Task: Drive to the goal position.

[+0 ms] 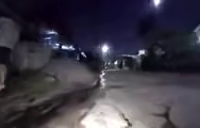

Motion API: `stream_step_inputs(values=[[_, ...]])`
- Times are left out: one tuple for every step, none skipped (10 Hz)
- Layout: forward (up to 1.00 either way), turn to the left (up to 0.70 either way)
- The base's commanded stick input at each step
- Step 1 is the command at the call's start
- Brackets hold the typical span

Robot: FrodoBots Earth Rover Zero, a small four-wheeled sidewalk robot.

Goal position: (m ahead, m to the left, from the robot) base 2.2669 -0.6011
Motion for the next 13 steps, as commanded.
stream_step_inputs(values=[[0.85,0.4],[0.85,0.4],[0.85,0.4],[0.85,0.4],[0.85,0.31],[0.85,0.15],[0.85,0.06],[0.85,0.06],[0.85,0.06],[0.0,0.0],[0.0,0.0],[0.0,0.0],[0.0,0.0]])
